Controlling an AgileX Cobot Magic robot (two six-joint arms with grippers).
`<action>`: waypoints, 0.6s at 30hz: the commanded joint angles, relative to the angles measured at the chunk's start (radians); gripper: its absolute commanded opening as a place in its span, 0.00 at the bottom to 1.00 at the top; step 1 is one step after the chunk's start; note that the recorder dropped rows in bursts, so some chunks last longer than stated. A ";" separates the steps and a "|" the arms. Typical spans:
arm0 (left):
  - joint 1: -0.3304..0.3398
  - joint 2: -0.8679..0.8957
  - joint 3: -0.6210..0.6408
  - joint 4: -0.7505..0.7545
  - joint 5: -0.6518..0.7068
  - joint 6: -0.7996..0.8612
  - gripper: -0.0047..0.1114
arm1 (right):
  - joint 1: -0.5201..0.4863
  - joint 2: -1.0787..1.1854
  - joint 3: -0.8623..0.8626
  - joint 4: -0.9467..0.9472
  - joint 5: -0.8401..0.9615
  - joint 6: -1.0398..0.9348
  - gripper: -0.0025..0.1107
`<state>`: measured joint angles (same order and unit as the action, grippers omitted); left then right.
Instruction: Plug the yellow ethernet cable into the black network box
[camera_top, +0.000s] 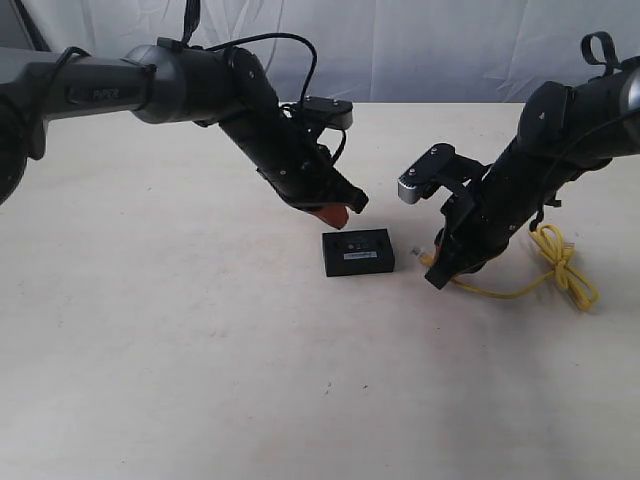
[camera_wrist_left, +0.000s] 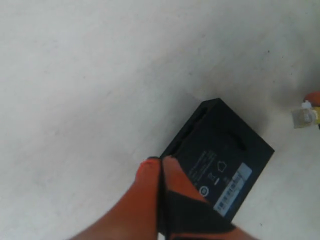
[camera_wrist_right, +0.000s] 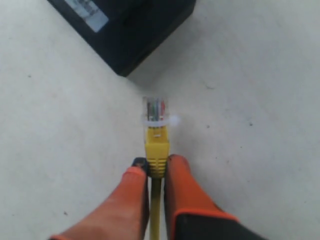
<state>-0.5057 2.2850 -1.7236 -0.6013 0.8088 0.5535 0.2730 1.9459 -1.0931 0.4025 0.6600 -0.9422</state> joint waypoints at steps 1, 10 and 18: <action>-0.006 -0.003 -0.008 -0.003 0.007 0.004 0.04 | -0.004 0.001 0.003 0.007 -0.011 -0.004 0.01; -0.006 -0.003 -0.008 0.037 0.079 0.004 0.04 | -0.004 0.001 0.003 0.007 -0.029 -0.004 0.01; -0.006 0.013 -0.008 0.047 0.119 0.004 0.04 | -0.004 0.001 0.003 0.007 -0.038 0.000 0.01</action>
<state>-0.5074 2.2909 -1.7259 -0.5641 0.8983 0.5535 0.2730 1.9459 -1.0931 0.4045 0.6320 -0.9422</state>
